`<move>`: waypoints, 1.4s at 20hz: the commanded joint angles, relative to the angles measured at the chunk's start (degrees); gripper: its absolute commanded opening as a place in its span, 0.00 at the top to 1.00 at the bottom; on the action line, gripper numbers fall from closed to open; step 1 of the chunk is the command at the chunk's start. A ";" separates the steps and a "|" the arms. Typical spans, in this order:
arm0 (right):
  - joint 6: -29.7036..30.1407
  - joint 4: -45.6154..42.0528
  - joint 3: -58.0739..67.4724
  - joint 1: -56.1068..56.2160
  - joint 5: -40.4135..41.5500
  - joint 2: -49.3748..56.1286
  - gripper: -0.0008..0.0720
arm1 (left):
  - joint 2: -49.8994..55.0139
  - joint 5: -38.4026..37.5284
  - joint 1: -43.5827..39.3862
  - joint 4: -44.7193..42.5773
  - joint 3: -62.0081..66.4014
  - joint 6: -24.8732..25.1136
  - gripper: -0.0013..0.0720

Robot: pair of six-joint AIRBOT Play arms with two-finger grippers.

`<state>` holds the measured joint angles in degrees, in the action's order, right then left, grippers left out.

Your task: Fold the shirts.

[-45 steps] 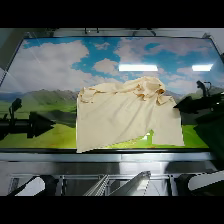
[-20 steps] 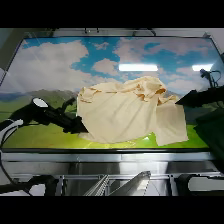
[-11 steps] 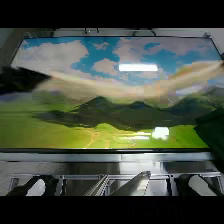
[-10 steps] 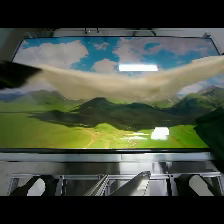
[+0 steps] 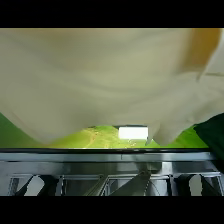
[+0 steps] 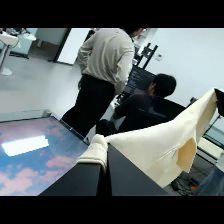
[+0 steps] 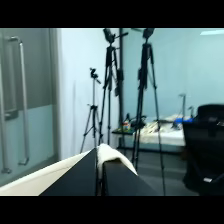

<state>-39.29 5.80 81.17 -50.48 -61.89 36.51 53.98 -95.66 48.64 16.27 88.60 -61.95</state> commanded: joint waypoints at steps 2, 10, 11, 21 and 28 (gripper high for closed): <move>-0.92 -5.33 3.19 -0.11 -4.22 0.68 0.96 | 8.98 -1.31 -6.34 -10.73 12.90 -3.32 0.96; 2.54 -19.80 -16.26 22.75 1.73 22.34 0.96 | 37.09 -0.61 -29.92 -44.35 15.61 -6.54 0.96; 5.60 -19.78 -17.97 26.86 5.86 27.96 0.96 | 42.05 -0.11 -31.74 -46.64 15.54 -5.35 0.96; 16.06 -6.93 -10.82 32.09 10.64 61.55 0.96 | 72.37 8.61 -35.19 -48.15 30.12 -5.22 0.97; 0.85 -39.10 -12.59 26.77 1.55 62.82 0.96 | 72.06 4.55 -34.93 -58.82 21.64 -6.69 0.97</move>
<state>-31.79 -19.20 69.43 -22.13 -57.36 98.45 125.60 -89.32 13.67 -36.34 112.90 -67.55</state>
